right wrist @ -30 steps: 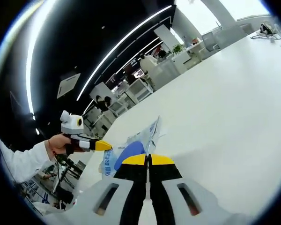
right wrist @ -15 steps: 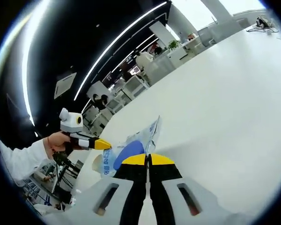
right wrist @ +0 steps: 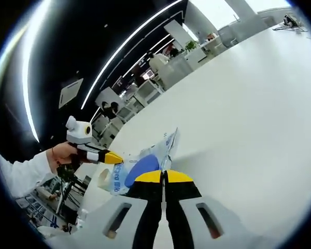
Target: Arrange the tabletop items into an orderly group along one side of the table until the central work area is clear of visible clutter.
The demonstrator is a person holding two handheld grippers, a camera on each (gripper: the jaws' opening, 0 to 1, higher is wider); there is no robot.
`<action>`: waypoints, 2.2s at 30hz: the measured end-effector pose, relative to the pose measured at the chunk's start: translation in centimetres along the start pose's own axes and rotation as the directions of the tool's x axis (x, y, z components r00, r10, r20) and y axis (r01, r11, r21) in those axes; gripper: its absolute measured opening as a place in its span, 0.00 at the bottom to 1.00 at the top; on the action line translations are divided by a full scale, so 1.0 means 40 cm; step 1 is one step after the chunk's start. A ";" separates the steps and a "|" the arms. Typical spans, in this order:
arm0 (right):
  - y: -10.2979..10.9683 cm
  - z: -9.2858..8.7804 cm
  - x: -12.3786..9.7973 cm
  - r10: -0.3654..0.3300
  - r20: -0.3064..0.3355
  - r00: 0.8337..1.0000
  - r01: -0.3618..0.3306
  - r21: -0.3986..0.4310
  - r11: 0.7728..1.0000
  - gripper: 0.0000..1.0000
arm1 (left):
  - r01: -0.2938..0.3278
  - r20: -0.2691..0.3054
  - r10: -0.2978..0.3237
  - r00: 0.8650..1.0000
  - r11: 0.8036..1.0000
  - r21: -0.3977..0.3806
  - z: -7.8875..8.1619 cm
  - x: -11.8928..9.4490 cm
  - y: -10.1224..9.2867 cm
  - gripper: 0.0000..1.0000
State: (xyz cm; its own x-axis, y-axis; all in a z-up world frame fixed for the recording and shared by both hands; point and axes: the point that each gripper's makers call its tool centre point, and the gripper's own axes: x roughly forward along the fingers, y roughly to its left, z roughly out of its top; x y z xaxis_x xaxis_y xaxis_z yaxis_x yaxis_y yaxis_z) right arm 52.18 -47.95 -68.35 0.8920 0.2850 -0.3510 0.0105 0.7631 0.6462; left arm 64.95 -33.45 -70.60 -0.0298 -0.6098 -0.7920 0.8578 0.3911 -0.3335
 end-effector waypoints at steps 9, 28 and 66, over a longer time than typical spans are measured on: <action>-0.019 -0.011 0.014 -0.007 -0.013 1.000 0.007 0.006 1.000 0.00 | 0.002 -0.045 -0.001 0.999 1.000 0.005 -0.004 0.018 0.015 0.00; -0.054 -0.049 0.032 -0.019 -0.046 0.999 0.020 0.026 0.999 0.00 | 0.007 -0.105 -0.007 0.994 1.000 0.004 -0.032 0.046 0.036 0.00; -0.087 -0.088 0.041 -0.026 -0.085 0.996 0.030 0.050 0.998 0.00 | 0.015 -0.172 -0.006 0.985 0.998 0.053 -0.073 0.075 0.032 0.00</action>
State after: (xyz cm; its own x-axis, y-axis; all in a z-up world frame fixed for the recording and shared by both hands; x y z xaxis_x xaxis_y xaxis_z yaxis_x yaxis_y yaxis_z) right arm 52.02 -48.11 -73.57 0.8498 0.3131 -0.4240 0.0604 0.7412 0.6686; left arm 64.47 -32.76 -74.90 -0.1226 -0.4845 -0.8661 0.8834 0.3444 -0.3177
